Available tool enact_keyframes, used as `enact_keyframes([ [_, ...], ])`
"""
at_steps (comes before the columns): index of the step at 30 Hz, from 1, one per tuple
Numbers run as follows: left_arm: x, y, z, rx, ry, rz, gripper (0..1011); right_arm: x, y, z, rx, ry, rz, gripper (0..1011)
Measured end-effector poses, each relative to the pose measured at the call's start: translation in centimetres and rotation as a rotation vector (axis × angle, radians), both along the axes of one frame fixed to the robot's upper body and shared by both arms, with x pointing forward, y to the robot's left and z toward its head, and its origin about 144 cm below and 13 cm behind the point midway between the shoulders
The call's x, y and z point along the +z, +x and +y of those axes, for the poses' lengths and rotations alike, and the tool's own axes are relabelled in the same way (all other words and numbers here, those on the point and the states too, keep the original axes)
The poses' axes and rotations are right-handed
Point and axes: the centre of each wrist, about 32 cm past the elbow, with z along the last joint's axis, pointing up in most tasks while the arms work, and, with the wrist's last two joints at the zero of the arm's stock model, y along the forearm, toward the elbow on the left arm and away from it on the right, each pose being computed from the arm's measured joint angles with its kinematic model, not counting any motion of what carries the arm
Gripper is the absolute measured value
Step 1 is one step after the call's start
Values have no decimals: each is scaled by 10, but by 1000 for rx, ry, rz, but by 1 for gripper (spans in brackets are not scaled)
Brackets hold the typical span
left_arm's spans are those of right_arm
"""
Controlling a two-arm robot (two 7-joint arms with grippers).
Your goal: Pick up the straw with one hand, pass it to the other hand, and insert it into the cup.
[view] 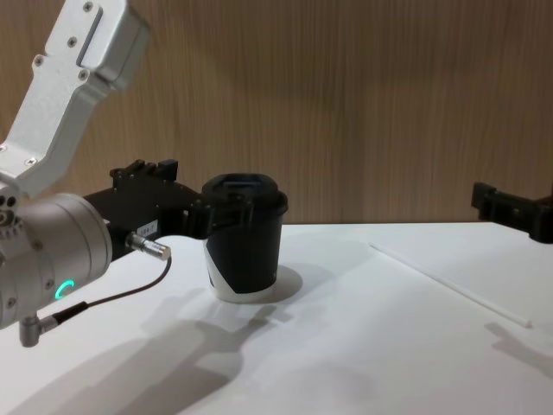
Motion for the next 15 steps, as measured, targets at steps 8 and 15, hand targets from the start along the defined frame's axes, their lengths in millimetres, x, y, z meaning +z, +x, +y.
enact_keyframes([
  [8, 0, 0, 0, 0, 0, 0, 1003, 0, 0, 0, 0, 0, 0, 1001],
  [15, 0, 0, 0, 0, 0, 0, 1003, 0, 0, 0, 0, 0, 0, 1001],
])
